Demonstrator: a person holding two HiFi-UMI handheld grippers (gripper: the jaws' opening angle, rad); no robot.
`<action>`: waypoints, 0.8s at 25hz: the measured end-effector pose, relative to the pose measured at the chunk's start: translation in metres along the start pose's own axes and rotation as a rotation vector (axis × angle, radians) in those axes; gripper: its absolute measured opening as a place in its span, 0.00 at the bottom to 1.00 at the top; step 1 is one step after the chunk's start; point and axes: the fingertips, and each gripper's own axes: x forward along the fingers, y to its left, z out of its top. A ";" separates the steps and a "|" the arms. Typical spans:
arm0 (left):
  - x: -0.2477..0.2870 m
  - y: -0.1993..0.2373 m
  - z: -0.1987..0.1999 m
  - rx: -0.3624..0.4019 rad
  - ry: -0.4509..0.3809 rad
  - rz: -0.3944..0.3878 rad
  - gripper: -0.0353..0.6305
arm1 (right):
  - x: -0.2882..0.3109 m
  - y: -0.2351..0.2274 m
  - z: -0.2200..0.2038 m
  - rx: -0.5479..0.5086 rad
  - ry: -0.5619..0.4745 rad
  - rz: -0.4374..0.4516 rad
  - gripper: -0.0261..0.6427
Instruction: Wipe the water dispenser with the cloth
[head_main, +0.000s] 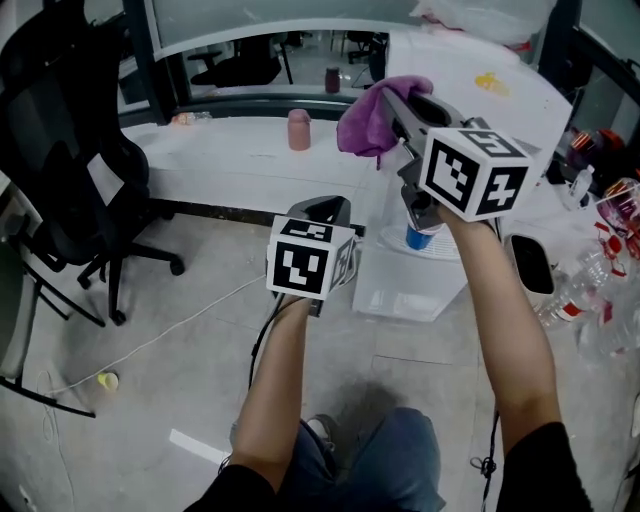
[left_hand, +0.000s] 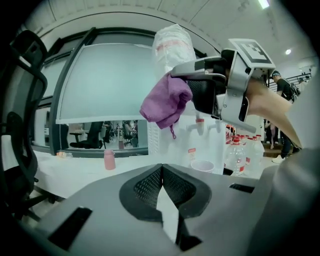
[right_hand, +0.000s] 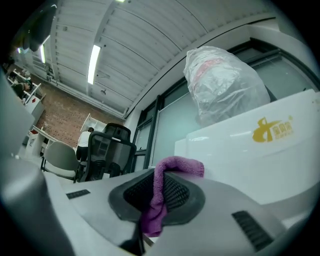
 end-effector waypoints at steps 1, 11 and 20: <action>0.000 0.002 0.000 0.003 -0.014 0.007 0.09 | 0.000 0.002 -0.005 0.007 0.003 0.002 0.09; 0.003 0.017 -0.013 -0.007 -0.060 0.039 0.09 | -0.006 0.004 -0.064 0.063 0.056 -0.023 0.09; -0.005 0.021 -0.036 -0.009 -0.052 0.091 0.09 | -0.013 0.011 -0.131 0.121 0.115 -0.043 0.09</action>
